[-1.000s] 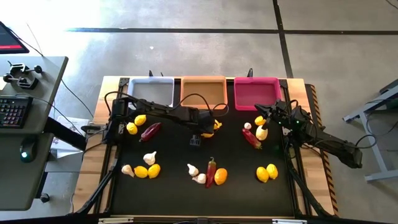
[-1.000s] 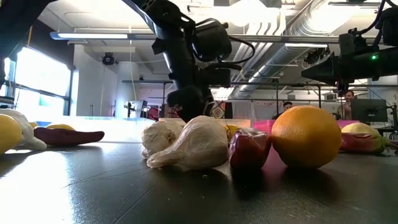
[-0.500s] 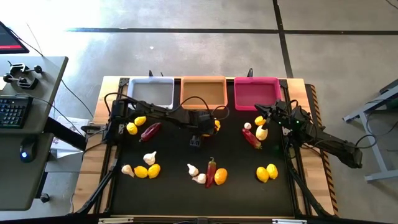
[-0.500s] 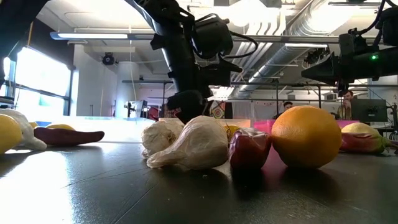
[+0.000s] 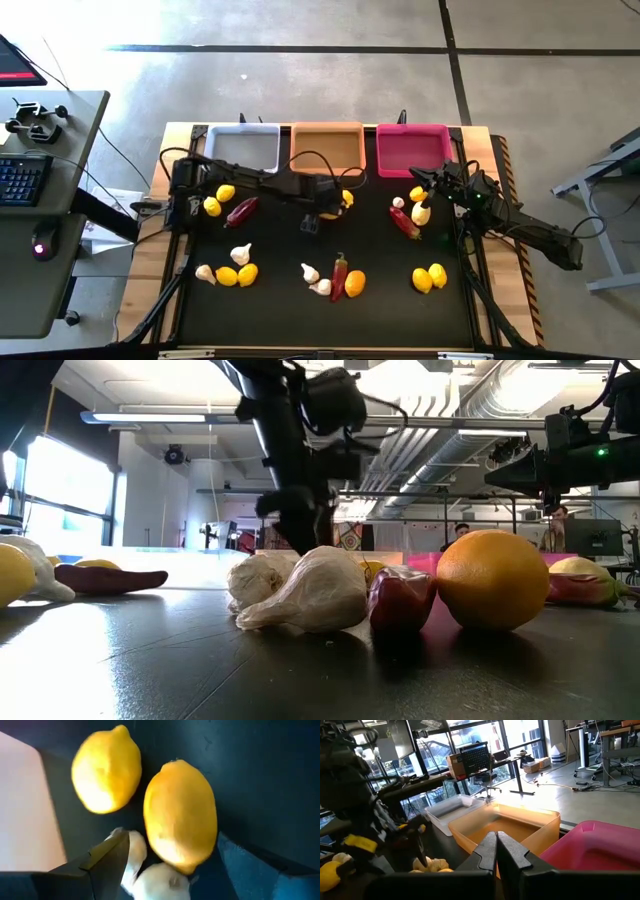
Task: Sort produce into baskets
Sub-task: Put the white garlic into the orange bin
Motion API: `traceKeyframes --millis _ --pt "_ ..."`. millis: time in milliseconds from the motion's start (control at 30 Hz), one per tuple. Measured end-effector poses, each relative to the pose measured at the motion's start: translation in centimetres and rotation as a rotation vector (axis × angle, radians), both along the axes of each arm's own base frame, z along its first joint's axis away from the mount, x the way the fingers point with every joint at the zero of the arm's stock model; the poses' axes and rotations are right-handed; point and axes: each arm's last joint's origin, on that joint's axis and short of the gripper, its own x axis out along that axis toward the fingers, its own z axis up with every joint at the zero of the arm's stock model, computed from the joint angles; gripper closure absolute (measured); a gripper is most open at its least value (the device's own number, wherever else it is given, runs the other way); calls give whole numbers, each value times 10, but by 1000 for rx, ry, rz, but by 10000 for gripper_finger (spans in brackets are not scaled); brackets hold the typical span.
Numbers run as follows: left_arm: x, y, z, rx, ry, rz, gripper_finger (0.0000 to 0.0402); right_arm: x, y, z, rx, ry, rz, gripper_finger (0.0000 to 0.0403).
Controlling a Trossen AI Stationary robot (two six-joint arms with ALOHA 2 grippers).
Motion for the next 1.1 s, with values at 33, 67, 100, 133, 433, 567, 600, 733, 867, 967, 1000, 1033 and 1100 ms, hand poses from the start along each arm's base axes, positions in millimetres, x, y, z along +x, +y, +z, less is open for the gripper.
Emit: traceKeyframes --millis 33,67,100,133,433,567,600,733,867,967,1000,1033,1100 --pt "-2 0 5 3 0 -8 110 0 0 0 0 0 0 402" --pt "-5 0 9 5 7 -13 110 0 0 0 0 0 0 402" --pt "-7 0 11 5 22 -16 110 0 0 0 0 0 0 402" --pt "-11 0 13 4 43 -16 110 0 0 0 0 0 0 402" --pt "-23 21 6 -5 153 34 110 0 0 0 0 0 0 402" --pt "-23 29 6 -6 147 51 110 0 0 0 0 0 0 402" --pt "-23 30 6 -7 149 48 110 0 0 0 0 0 0 402" --pt "-23 29 6 -31 152 -6 110 0 0 0 0 0 0 402" --pt "-22 27 6 -29 149 -48 110 0 0 0 0 0 0 402" --pt "-22 27 6 -28 150 -52 110 0 0 0 0 0 0 402" --pt "-22 28 6 -28 148 -51 110 0 0 0 0 0 0 402" --pt "-21 28 4 -28 150 -50 110 0 0 0 0 0 0 402" --pt "-21 28 1 -29 159 -51 110 0 0 0 0 0 0 402"
